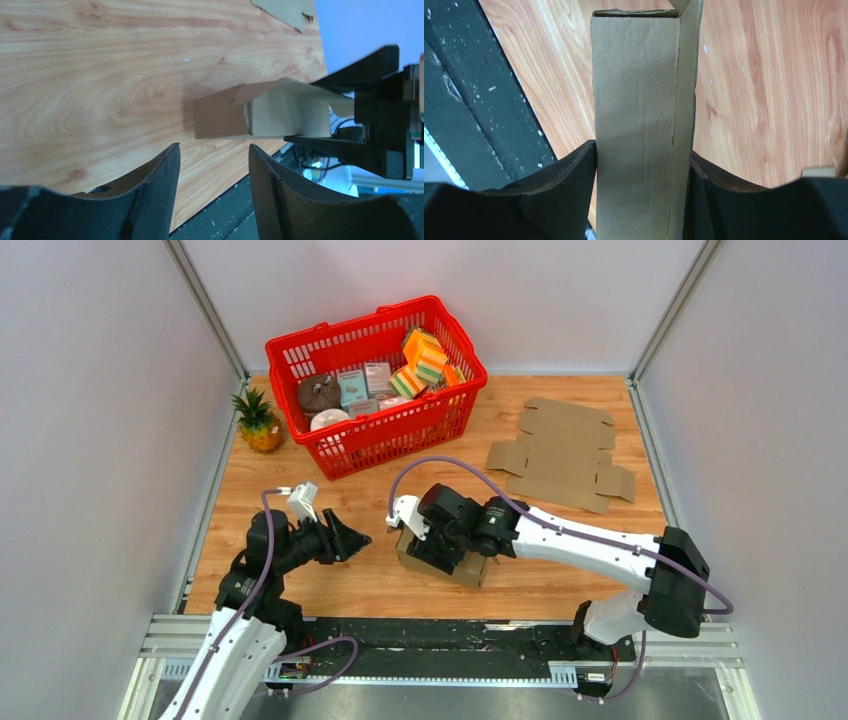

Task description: Fold the paper box

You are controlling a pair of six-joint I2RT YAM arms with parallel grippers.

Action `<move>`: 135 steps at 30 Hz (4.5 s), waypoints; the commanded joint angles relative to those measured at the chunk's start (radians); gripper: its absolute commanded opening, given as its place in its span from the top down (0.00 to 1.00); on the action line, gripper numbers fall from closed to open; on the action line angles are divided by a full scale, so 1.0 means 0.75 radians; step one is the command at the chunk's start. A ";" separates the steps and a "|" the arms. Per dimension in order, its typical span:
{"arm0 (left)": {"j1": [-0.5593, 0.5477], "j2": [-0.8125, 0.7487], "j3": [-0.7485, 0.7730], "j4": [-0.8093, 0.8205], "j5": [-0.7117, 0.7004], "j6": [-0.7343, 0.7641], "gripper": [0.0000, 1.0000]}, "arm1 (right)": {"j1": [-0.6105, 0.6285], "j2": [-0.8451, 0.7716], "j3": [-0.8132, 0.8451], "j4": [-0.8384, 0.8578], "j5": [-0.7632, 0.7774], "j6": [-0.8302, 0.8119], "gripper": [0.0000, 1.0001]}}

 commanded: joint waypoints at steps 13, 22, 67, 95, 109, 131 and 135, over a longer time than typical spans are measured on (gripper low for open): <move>-0.375 0.447 0.119 0.372 -0.236 0.282 0.41 | -0.030 0.153 -0.020 0.217 -0.046 -0.117 0.25; -0.400 0.626 0.176 0.409 -0.251 0.319 0.52 | -0.034 0.143 -0.048 0.256 -0.044 -0.094 0.26; -0.615 0.721 0.254 0.333 -0.447 0.282 0.86 | -0.103 0.045 -0.020 0.148 0.111 0.202 0.11; -0.627 0.817 0.336 0.347 -0.353 0.270 0.78 | -0.349 -0.538 -0.388 -0.038 0.099 0.873 0.69; -0.680 0.860 0.344 0.374 -0.379 0.227 0.91 | -0.351 -0.520 -0.345 -0.028 0.060 1.041 0.97; -0.719 0.844 0.334 0.339 -0.424 0.227 0.95 | -0.394 -0.536 -0.372 -0.001 0.021 1.223 1.00; -0.721 0.844 0.330 0.335 -0.428 0.227 0.95 | -0.400 -0.536 -0.390 -0.012 0.025 1.211 1.00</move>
